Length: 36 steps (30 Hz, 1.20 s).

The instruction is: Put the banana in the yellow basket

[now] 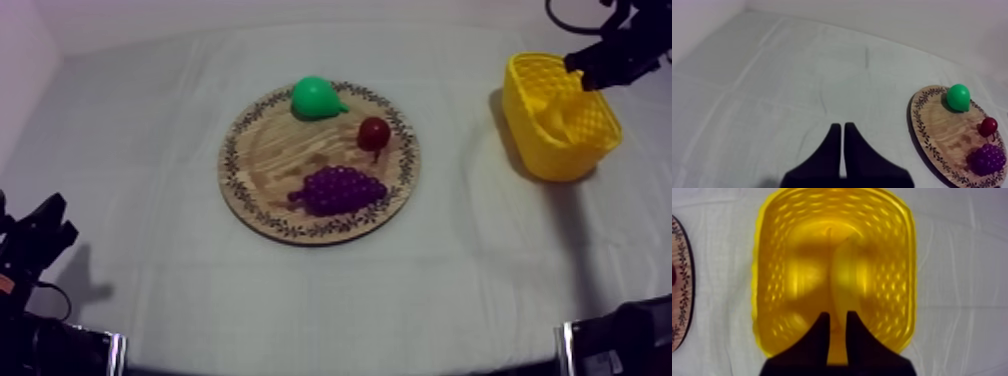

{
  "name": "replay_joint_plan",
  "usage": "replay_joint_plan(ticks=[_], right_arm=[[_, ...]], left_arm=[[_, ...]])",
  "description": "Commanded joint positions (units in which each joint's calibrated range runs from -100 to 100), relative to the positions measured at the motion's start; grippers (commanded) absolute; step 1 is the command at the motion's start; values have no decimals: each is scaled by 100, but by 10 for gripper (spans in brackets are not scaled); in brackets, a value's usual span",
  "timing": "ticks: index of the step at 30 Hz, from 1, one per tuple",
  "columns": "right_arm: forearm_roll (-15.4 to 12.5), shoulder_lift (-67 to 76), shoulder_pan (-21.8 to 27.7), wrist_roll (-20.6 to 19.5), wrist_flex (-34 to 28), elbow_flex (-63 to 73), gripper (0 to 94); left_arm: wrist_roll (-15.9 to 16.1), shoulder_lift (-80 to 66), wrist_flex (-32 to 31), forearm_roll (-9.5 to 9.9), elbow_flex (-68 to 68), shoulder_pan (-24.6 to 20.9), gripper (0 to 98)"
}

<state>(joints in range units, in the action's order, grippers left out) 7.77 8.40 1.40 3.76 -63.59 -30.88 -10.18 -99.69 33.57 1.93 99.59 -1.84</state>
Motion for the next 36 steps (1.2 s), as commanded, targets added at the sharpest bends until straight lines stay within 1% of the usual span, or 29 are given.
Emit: replay_joint_plan(ticks=[1, 5, 8, 13, 17, 21, 23, 27, 30, 34, 36], right_arm=[[37, 755, -35, -50, 175, -405, 27], [118, 1754, -101, -157, 776, -1280, 9], [90, 2490, -136, -123, 1402, -2038, 5], [-70, 3657, -171, 18, 2583, -3276, 4], [-331, 4539, -274, 201, 3067, -4101, 3], [-602, 5352, -323, 385, 3220, -4826, 3], [-675, 5744, -340, 442, 3199, -5184, 3], [-697, 6537, -354, 457, 2951, -5783, 2], [-634, 7017, -327, 383, 2802, -6119, 2], [-602, 7514, -248, 343, 2765, -6500, 2], [-672, 7742, -209, 420, 2788, -6694, 2]], left_arm=[[-1, -5, -2, 0, -4, -1, 0], [-1, -5, -2, 0, -4, -1, 0], [-1, -5, -2, 0, -4, -1, 0], [-1, -5, -2, 0, -4, -1, 0], [-1, -5, -2, 0, -4, -1, 0], [-2, -5, -2, 0, -4, -1, 0], [-1, -5, -2, 0, -4, -1, 0], [-1, -5, -2, 0, -4, -1, 0], [-1, -5, -2, 0, -4, -1, 0], [-2, -5, -2, 0, -4, -1, 0], [-2, -5, -2, 0, -4, -1, 0]])
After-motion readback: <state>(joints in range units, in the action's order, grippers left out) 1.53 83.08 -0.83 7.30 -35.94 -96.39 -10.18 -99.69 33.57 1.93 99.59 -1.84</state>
